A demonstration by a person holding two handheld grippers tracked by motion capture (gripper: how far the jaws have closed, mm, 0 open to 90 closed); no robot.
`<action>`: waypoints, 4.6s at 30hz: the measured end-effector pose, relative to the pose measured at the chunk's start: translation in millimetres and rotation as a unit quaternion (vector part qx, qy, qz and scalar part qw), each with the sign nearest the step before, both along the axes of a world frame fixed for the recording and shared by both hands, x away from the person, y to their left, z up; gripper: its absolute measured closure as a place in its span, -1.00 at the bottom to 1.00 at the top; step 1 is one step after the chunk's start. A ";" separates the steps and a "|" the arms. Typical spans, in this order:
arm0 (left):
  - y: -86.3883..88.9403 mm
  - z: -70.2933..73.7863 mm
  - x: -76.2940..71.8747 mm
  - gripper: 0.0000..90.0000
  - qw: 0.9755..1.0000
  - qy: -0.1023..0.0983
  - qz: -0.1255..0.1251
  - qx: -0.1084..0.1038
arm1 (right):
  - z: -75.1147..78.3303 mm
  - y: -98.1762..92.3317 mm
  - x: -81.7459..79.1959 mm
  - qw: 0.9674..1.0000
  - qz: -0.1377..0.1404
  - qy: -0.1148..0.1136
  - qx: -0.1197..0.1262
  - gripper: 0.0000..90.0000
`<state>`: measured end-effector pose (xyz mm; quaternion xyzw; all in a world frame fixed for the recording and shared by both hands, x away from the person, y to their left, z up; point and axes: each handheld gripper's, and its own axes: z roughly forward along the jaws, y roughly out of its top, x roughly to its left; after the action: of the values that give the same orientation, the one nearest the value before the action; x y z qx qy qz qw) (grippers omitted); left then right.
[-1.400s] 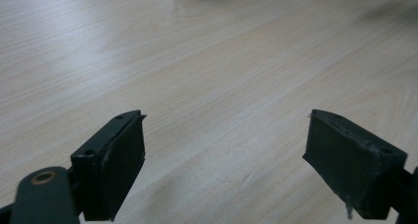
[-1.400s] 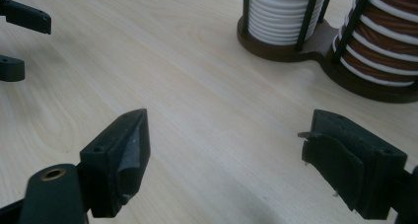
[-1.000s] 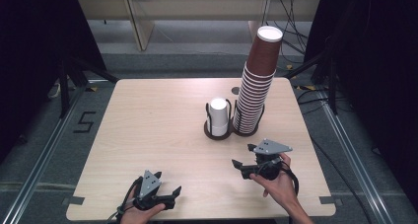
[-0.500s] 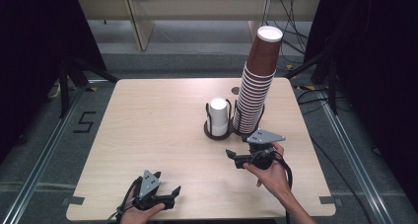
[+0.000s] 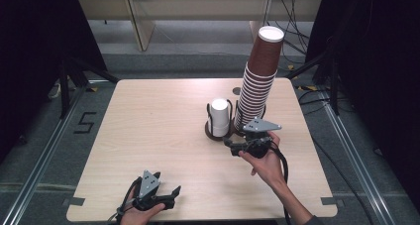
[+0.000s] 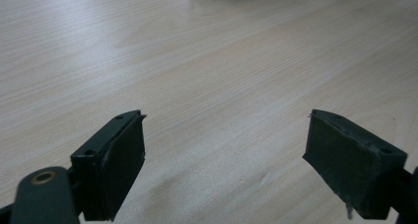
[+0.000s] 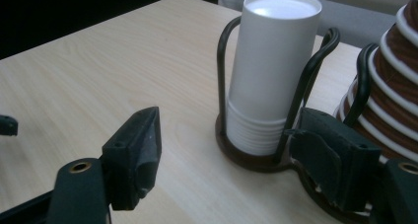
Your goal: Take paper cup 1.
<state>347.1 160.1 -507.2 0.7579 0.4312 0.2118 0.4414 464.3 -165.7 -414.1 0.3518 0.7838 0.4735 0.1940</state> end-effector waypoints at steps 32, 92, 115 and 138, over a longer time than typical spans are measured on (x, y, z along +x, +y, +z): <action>-3.3 -2.7 0.5 -0.67 1.000 0.004 -0.008 0.002 | 18.0 39.6 54.2 0.997 -0.071 -0.026 0.005 -0.29; -5.3 -1.7 -1.0 -0.67 1.000 0.011 -0.012 0.006 | 78.8 59.1 74.2 0.991 -0.109 -0.073 0.016 -0.20; -8.2 -2.0 -0.2 -0.67 1.000 0.003 -0.011 0.000 | 72.1 50.5 10.5 0.998 0.009 -0.057 0.034 -0.21; -7.1 -4.8 3.5 -0.67 1.000 -0.003 -0.013 -0.009 | 14.1 51.3 -10.8 0.998 0.065 0.012 0.008 -0.21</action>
<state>350.6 152.9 -512.0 0.7585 0.4219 0.2044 0.4526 453.5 -114.4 -400.0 0.3070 0.8036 0.4870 0.1509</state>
